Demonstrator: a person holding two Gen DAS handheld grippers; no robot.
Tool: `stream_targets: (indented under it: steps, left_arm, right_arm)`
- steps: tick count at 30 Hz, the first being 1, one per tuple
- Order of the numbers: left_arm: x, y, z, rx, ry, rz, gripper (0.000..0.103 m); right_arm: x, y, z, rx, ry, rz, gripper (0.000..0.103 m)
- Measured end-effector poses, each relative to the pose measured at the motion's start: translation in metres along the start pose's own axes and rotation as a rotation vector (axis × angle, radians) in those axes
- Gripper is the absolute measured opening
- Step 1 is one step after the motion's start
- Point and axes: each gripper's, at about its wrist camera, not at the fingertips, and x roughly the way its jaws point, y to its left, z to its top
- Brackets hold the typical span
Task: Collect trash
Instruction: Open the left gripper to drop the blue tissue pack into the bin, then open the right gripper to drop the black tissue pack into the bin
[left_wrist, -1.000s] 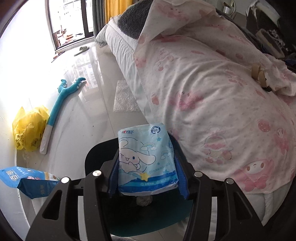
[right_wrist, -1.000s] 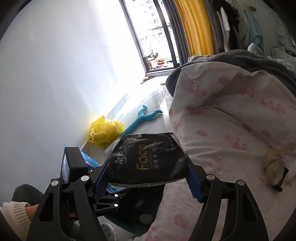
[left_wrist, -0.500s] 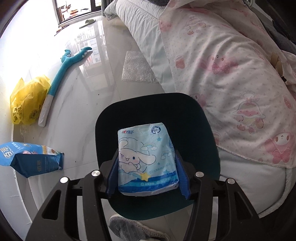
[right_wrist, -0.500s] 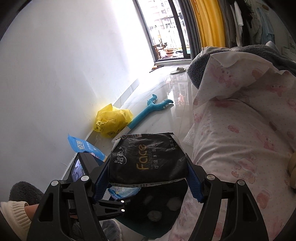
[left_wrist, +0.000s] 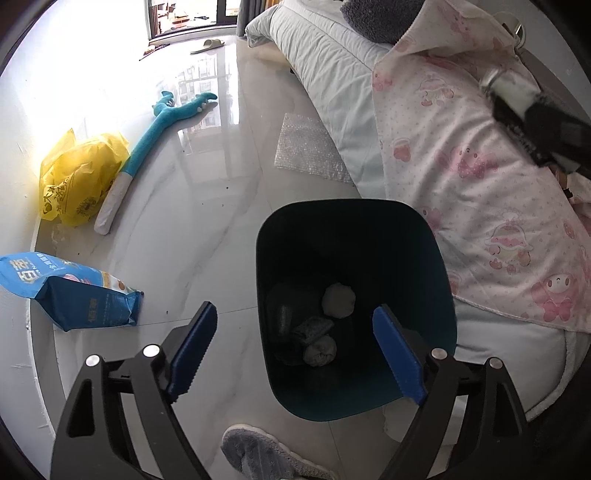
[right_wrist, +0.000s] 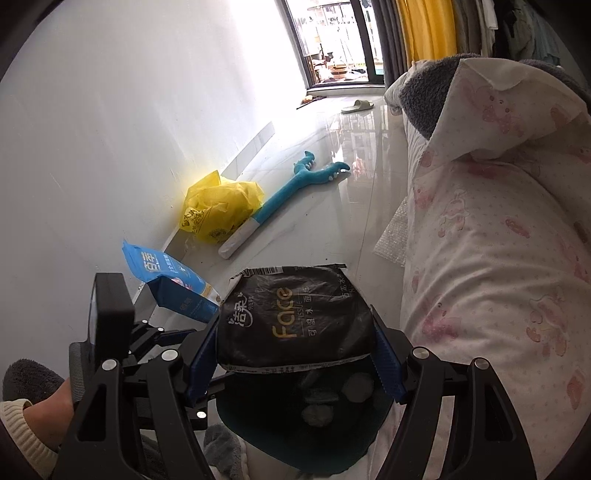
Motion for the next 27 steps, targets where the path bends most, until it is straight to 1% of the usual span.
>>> stream_targets:
  steps: [3,10,14,15,19,22,25,27]
  left_arm:
    - [-0.012,0.012,-0.001,-0.023,-0.046,0.001,0.092]
    - [-0.031,0.032,0.001,-0.081,-0.107,-0.009,0.092]
    - [-0.047,0.039,0.004,-0.092,-0.151,-0.018,0.093]
    - [-0.051,0.04,0.004,-0.093,-0.165,-0.019,0.093]
    - [-0.069,0.036,0.008,-0.072,-0.234,-0.023,0.093]
    - [-0.082,0.032,0.012,-0.057,-0.28,-0.008,0.093]
    - [-0.095,0.021,0.017,-0.026,-0.326,0.019,0.093]
    - [-0.102,0.017,0.022,-0.021,-0.346,0.012,0.093]
  right_arm:
    - [0.014,0.005,-0.001,-0.005,0.04,-0.018,0.073]
    - [0.048,0.013,-0.009,-0.026,0.136,-0.058,0.073]
    - [0.066,0.017,-0.017,-0.061,0.195,-0.106,0.073]
    - [0.07,0.018,-0.019,-0.071,0.21,-0.117,0.073]
    - [0.085,0.018,-0.029,-0.073,0.262,-0.116,0.073]
    - [0.095,0.019,-0.035,-0.099,0.302,-0.154,0.074]
    - [0.102,0.016,-0.041,-0.098,0.333,-0.162,0.074]
    - [0.106,0.015,-0.044,-0.105,0.352,-0.172,0.074]
